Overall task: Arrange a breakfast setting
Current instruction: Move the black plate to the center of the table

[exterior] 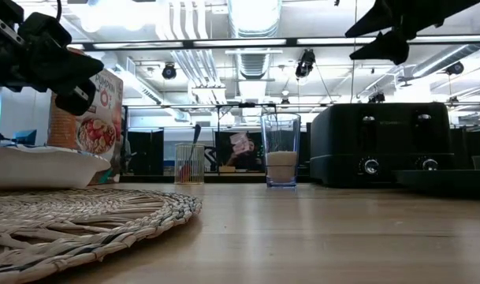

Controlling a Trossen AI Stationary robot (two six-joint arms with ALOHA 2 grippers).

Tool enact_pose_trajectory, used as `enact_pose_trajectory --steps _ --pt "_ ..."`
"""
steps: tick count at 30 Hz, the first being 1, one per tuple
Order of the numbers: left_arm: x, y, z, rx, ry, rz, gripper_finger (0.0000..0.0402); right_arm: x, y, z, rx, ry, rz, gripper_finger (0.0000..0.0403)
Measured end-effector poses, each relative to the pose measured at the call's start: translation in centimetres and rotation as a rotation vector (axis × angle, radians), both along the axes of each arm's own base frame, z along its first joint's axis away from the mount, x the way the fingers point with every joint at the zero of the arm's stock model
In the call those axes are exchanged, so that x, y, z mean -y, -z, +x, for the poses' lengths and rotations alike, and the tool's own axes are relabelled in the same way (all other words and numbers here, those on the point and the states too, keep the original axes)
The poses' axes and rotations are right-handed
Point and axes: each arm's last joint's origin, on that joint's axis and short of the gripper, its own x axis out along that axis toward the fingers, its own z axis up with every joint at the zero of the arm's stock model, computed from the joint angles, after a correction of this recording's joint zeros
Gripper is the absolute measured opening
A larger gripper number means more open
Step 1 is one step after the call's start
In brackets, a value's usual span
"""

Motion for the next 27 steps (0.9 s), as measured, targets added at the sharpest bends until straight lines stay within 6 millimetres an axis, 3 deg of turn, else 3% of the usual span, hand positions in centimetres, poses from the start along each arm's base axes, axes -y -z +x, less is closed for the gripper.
enact_pose_trajectory --steps 13,20,27 --pt "-0.4 -1.2 0.0 0.118 -0.146 0.044 0.0 0.1 0.7 0.8 -0.038 0.012 0.06 0.0325" --pt "-0.5 -2.9 -0.2 0.291 -0.157 0.002 0.0 0.2 0.9 1.4 -0.034 0.024 0.091 0.0325" --pt "-0.4 -2.7 0.4 0.261 -0.157 0.006 0.0 0.4 1.9 2.7 -0.079 0.033 0.166 0.0325"
